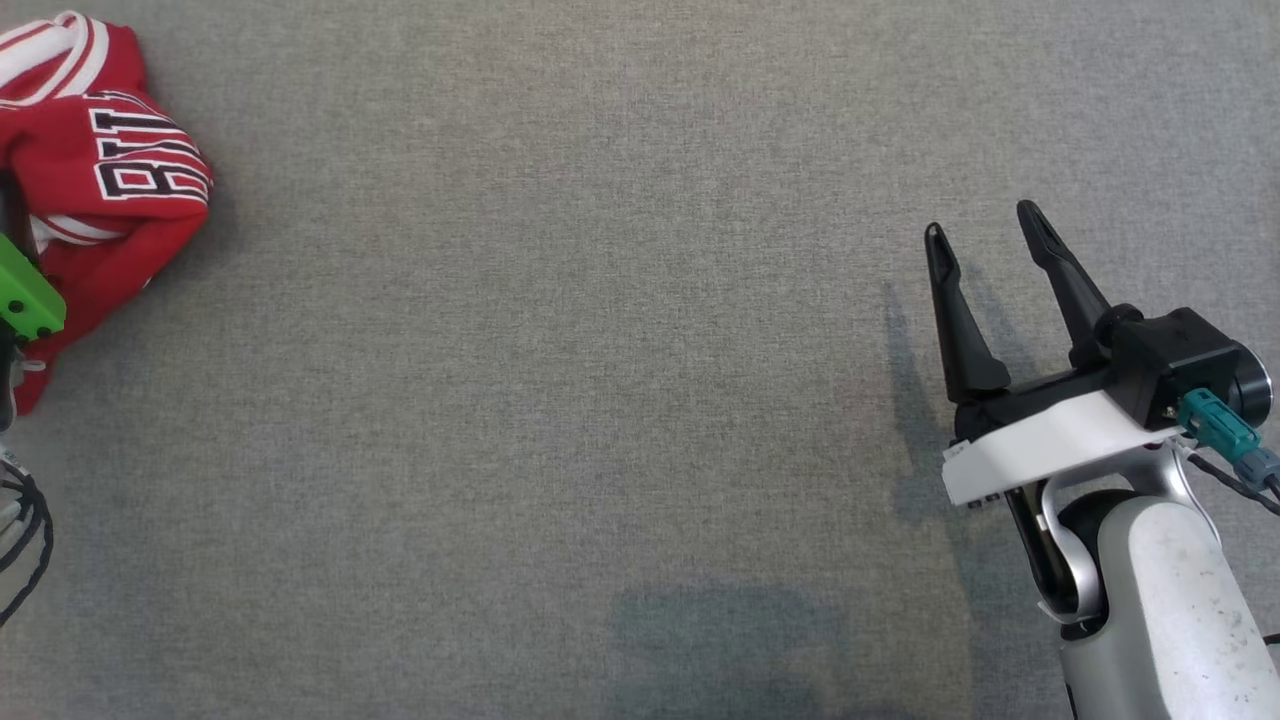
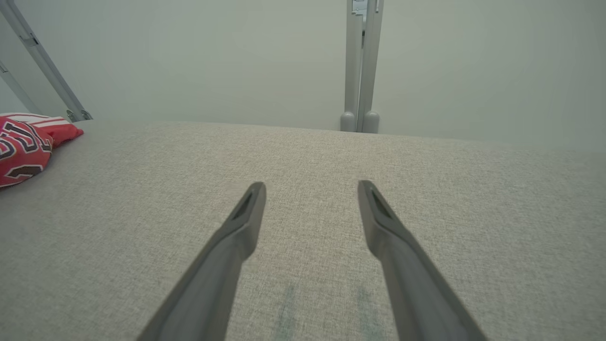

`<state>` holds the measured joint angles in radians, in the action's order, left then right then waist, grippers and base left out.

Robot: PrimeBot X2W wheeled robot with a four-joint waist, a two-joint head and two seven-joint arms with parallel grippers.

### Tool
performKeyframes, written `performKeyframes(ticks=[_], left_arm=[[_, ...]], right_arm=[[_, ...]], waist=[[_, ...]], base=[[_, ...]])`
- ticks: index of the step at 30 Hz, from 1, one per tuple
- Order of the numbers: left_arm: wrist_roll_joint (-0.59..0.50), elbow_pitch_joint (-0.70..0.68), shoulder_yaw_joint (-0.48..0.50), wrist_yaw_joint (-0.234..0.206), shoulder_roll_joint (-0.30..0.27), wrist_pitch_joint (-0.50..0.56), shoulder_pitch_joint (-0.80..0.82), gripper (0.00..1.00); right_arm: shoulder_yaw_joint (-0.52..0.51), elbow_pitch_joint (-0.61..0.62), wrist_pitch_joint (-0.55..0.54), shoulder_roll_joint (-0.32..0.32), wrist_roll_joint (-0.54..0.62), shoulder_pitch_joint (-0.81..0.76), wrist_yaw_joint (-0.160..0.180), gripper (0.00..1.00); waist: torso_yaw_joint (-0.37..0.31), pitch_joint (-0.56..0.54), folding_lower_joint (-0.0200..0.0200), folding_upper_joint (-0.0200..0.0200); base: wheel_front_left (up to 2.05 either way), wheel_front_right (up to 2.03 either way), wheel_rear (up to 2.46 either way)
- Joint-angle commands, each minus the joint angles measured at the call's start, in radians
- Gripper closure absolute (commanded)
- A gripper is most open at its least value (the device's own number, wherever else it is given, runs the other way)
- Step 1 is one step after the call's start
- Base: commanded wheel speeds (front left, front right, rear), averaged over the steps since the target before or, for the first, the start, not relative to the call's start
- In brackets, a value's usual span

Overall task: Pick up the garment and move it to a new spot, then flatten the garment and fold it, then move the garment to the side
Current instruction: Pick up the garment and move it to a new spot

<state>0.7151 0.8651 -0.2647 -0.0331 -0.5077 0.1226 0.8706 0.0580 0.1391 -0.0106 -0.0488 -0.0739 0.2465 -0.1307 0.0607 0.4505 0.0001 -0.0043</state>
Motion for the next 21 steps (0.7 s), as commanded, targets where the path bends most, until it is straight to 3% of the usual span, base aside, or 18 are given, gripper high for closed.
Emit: performKeyframes(ticks=[1, 6, 7, 8, 9, 16, 21], left_arm=[[0.011, 0.012, 0.005, 0.006, 0.007, -0.008, 0.02, 0.0], [0.057, 0.059, 0.045, 0.017, 0.029, -0.045, 0.048, 0.0], [0.061, 0.067, 0.049, 0.021, 0.033, -0.051, 0.051, 0.35], [0.063, 0.074, 0.05, 0.026, 0.036, -0.058, 0.054, 0.82], [0.066, 0.081, 0.05, 0.029, 0.039, -0.065, 0.056, 1.0], [0.044, 0.117, 0.036, 0.052, 0.032, -0.127, 0.079, 1.0], [0.006, 0.133, -0.002, 0.079, 0.022, -0.159, 0.104, 1.0]], right_arm=[[0.004, 0.009, -0.001, -0.003, 0.008, 0.01, 0.0, 0.0], [0.008, 0.014, 0.001, -0.003, 0.013, 0.021, 0.0, 0.0], [0.008, 0.011, 0.003, -0.003, 0.015, 0.022, 0.0, 0.0], [0.008, 0.009, 0.005, -0.003, 0.016, 0.02, 0.0, 0.0], [0.007, 0.006, 0.007, -0.003, 0.016, 0.019, 0.0, 0.0], [0.0, -0.019, 0.023, -0.003, 0.005, 0.022, 0.0, 0.0], [-0.006, -0.051, 0.043, -0.003, -0.011, -0.003, 0.0, 0.0]], waist=[[-0.019, 0.024, -0.0001, 0.0043], [-0.028, 0.036, -0.0001, 0.0043], [-0.029, 0.036, -0.0001, 0.0043], [-0.03, 0.034, -0.0001, 0.0043], [-0.032, 0.032, -0.0001, 0.0043], [-0.036, -0.006, -0.0001, 0.0043], [-0.034, -0.094, -0.0001, 0.0043]], base=[[0.0, 0.0, 0.0], [0.0, 0.0, 0.0], [0.0, 0.0, 0.0], [0.0, 0.0, 0.0], [0.0, 0.0, 0.0], [0.0, 0.0, 0.0], [0.0, 0.0, 0.0]])
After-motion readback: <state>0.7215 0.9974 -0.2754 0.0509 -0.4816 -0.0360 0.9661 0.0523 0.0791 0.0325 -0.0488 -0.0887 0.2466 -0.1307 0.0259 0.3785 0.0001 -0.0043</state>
